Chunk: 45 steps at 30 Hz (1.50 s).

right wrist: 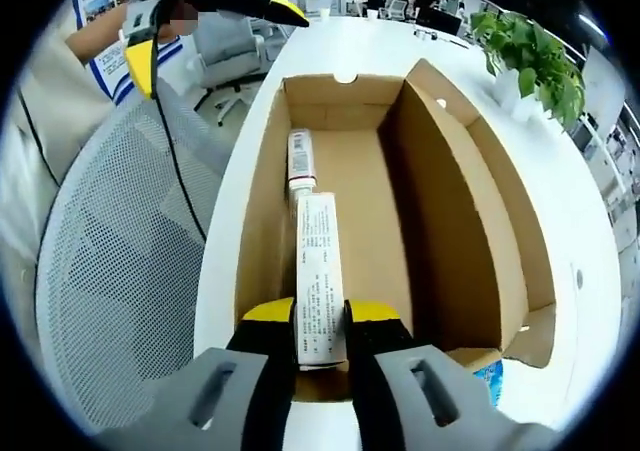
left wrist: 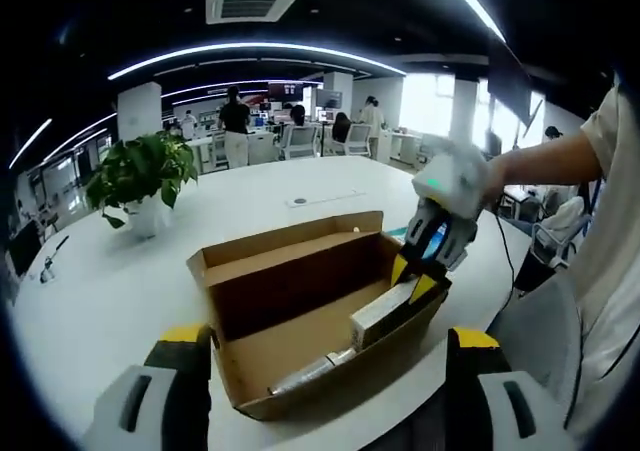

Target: Operate the shoe box by opening the lid, removing the specified soft item, and placing it in the target area until the item is outside and the box remains undamaged.

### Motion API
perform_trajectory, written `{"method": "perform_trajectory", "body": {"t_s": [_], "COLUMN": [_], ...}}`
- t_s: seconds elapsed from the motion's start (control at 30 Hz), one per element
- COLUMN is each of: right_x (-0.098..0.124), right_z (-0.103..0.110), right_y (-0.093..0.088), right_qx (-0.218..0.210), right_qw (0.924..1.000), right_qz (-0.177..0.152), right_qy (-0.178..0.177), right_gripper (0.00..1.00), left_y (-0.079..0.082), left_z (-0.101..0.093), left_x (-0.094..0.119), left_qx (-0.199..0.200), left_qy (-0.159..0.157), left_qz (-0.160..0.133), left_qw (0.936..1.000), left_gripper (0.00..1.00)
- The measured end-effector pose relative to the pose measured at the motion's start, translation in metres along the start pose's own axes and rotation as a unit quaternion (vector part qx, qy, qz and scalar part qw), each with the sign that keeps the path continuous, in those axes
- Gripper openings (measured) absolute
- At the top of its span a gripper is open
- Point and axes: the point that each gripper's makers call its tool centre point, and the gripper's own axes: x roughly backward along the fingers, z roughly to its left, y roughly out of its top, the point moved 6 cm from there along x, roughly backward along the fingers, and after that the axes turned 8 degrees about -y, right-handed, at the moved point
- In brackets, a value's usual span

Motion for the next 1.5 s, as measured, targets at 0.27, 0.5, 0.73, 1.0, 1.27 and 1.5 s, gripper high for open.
{"method": "perform_trajectory", "body": {"t_s": [0.27, 0.5, 0.73, 1.0, 1.27, 1.5], "right_x": [0.015, 0.026, 0.042, 0.055, 0.072, 0.086], "right_z": [-0.002, -0.002, -0.004, -0.008, -0.011, -0.015], "right_y": [0.004, 0.008, 0.015, 0.02, 0.026, 0.021], "right_qx": [-0.03, -0.043, -0.039, -0.023, -0.009, 0.0], "right_qw": [0.9994, 0.9985, 0.998, 0.9974, 0.9964, 0.996], "right_qz": [-0.02, -0.033, -0.047, -0.061, -0.073, -0.071], "right_qy": [-0.004, -0.009, -0.015, -0.032, -0.044, -0.054], "right_gripper": [0.15, 0.15, 0.15, 0.15, 0.15, 0.15], "left_y": [0.002, 0.003, 0.006, 0.008, 0.01, 0.012], "left_z": [-0.002, -0.006, -0.008, -0.01, -0.01, -0.014], "left_x": [-0.002, -0.006, -0.011, -0.015, -0.017, -0.021], "left_qx": [-0.004, -0.009, -0.012, -0.017, -0.018, -0.018], "left_qy": [0.002, -0.005, -0.012, -0.018, -0.021, -0.026], "left_qz": [0.003, 0.011, 0.012, 0.014, 0.014, 0.016], "left_qw": [1.0, 0.9999, 0.9998, 0.9996, 0.9995, 0.9994], "left_gripper": [1.0, 1.0, 1.0, 1.0, 1.0, 1.0]}}
